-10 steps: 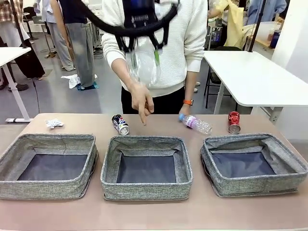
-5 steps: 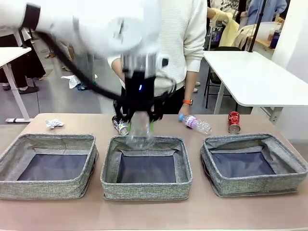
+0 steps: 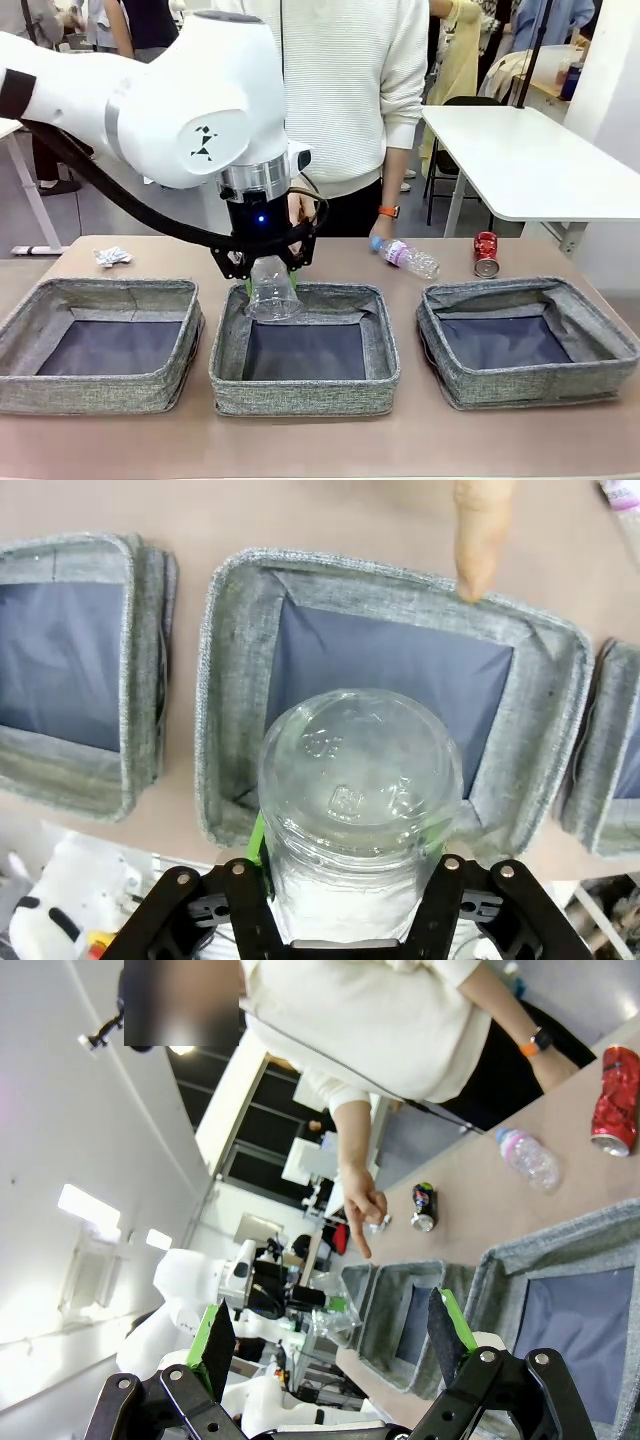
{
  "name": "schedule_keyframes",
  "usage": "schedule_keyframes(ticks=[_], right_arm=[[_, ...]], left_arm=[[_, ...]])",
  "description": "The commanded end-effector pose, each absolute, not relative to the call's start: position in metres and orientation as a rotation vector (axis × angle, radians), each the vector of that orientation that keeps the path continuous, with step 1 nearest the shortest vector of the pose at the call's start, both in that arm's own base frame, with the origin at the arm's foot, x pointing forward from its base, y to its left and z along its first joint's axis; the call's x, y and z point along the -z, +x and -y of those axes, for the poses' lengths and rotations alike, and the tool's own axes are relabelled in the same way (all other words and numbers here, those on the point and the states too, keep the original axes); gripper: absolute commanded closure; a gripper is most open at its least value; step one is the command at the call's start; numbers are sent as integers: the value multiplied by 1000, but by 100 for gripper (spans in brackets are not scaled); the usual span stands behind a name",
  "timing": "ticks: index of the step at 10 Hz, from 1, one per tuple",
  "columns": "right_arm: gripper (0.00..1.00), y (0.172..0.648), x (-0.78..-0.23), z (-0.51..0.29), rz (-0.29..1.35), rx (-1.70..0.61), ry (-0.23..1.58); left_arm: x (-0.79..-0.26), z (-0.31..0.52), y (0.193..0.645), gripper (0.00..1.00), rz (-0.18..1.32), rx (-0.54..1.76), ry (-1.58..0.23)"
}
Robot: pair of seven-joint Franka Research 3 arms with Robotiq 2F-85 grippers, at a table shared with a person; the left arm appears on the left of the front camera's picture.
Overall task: Sort the waste into the appropriate baskets.
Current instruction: Place the picked waste into the Fabric basket indicated by the person.
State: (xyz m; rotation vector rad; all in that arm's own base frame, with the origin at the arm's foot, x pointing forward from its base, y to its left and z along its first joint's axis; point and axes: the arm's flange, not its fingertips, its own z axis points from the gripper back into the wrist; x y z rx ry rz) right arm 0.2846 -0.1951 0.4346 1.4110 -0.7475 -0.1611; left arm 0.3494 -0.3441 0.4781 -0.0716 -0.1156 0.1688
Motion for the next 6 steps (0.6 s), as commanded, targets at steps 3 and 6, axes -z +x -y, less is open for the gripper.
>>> schedule_keyframes(ticks=[3, 6], right_arm=[[0, 288, -437, 194, 782, 144, 1416], [0, 288, -437, 194, 782, 144, 1416]], left_arm=[[-479, 356, 343, 0, 116, -94, -88], [-484, 360, 342, 0, 142, -81, -103]])
